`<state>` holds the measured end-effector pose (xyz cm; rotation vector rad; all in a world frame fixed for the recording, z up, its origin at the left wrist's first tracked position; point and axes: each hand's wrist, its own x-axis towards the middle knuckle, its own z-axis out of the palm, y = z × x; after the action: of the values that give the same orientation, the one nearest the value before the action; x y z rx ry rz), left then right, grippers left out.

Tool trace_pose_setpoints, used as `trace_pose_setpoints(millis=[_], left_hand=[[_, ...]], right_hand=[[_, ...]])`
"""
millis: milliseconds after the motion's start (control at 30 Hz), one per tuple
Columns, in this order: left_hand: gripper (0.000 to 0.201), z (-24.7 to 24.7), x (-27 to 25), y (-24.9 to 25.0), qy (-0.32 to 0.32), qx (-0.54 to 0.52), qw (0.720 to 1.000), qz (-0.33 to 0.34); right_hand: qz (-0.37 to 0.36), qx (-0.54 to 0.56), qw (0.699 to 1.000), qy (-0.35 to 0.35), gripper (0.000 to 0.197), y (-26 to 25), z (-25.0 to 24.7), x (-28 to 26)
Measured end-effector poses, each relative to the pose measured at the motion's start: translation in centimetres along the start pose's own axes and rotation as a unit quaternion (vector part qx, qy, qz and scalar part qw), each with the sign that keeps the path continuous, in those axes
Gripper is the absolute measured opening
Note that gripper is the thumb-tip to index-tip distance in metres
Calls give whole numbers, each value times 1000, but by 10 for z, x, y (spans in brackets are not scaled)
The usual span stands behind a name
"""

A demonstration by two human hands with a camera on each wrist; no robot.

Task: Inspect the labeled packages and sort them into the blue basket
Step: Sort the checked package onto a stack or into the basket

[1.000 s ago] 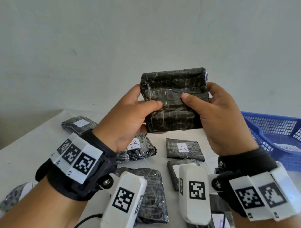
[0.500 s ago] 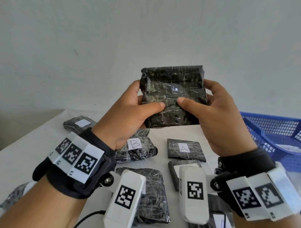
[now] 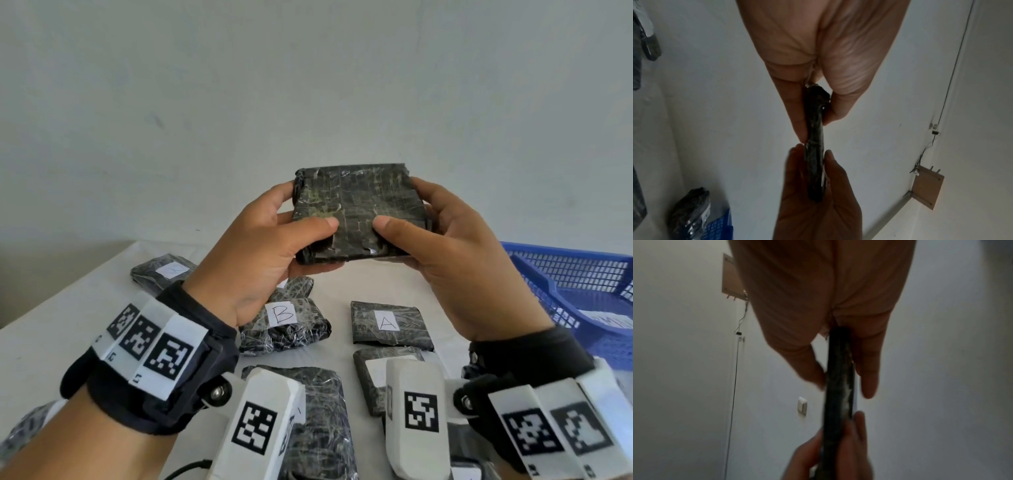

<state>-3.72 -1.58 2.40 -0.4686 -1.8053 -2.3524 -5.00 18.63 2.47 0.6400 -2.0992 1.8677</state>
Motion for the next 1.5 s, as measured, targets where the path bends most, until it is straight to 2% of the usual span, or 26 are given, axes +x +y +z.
trace_pose_setpoints(millis=[67, 100, 133, 267, 333, 433, 500, 533, 700, 800, 867, 933, 1000, 1100, 1200, 1333, 1433, 1500], left_hand=[[19, -1, 0, 2, -11, -13, 1000, -18], [20, -1, 0, 3, -20, -18, 999, -26], [19, -2, 0, 3, -28, -23, 999, -32], [26, 4, -2, -1, -46, 14, 998, -40], [23, 8, -4, -6, -37, 37, 998, -36], [33, 11, -6, -6, -24, 54, 998, 13], [70, 8, -4, -9, -16, 61, 997, 37], [80, 7, -2, -10, -10, 75, 996, 45], [61, 6, 1, -15, 50, 125, 989, 57], [60, 4, 1, -16, 40, 132, 989, 52], [61, 2, 2, -16, 31, 119, 992, 36], [54, 1, 3, -16, 26, 116, 992, 31], [44, 1, 3, -17, 27, 121, 992, 35], [53, 0, 3, -16, 15, 123, 992, 35], [55, -1, 4, -16, 15, 130, 990, 47], [54, 3, 3, -16, 15, 132, 991, 31], [59, 2, 2, -15, 11, 123, 992, 23], [61, 2, 2, -15, 6, 122, 993, 8]], right_hand=[[12, -55, 998, -11, 101, 0, -3, -2], [15, -86, 996, -10, 115, 0, -4, -3], [13, -103, 995, -10, 120, -1, -3, -4], [-5, -118, 993, 16, 111, -1, 3, -4], [-15, -127, 991, 44, 101, 1, 6, -3], [-16, -101, 991, 82, 84, 1, 6, -2], [-21, -82, 992, 89, 75, -1, 7, -3], [-24, -78, 993, 87, 73, -1, 7, -3], [4, -51, 999, 15, 65, -3, 12, -6], [0, -60, 998, 23, 51, -2, 11, -5], [-12, -66, 997, 28, 52, -3, 11, -5], [-14, -75, 997, 11, 53, -5, 11, -6], [-16, -81, 997, 6, 45, -3, 8, -6], [-27, -82, 996, 20, 29, -2, 4, -4], [-15, -72, 997, 12, 45, -5, 3, -5], [-21, -108, 994, 27, 38, -6, 1, -5], [-8, -108, 994, 19, 52, -4, -2, -4], [-21, -114, 993, 12, 54, -4, -3, -4]])
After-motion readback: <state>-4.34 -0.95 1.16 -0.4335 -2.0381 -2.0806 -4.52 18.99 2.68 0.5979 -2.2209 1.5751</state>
